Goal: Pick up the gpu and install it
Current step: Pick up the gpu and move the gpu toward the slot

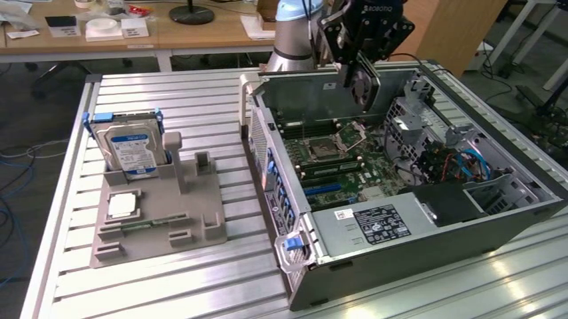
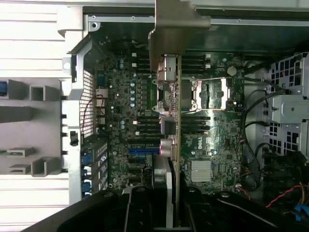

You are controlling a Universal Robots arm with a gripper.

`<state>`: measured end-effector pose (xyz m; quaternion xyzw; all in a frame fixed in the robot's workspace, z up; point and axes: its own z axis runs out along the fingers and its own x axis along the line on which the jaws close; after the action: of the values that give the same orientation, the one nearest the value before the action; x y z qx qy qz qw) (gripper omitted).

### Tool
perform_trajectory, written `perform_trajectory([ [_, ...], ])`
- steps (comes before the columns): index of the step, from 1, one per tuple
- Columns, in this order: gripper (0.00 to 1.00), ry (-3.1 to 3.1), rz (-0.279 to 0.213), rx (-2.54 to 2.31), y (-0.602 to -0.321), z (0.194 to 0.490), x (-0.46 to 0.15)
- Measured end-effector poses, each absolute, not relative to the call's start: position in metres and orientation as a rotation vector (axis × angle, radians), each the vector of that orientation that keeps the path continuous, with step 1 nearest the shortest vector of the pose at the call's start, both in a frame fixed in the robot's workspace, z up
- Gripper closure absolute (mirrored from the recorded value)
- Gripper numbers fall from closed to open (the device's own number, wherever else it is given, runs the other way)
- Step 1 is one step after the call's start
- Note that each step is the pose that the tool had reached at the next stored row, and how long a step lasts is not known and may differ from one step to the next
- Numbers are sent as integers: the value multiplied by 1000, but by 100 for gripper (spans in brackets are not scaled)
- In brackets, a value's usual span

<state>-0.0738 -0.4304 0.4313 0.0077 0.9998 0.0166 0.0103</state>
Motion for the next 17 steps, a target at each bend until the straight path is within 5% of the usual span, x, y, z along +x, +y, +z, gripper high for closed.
perform_trajectory([
  [17, 72, 3122, 52, 23, -430, 431, -22],
])
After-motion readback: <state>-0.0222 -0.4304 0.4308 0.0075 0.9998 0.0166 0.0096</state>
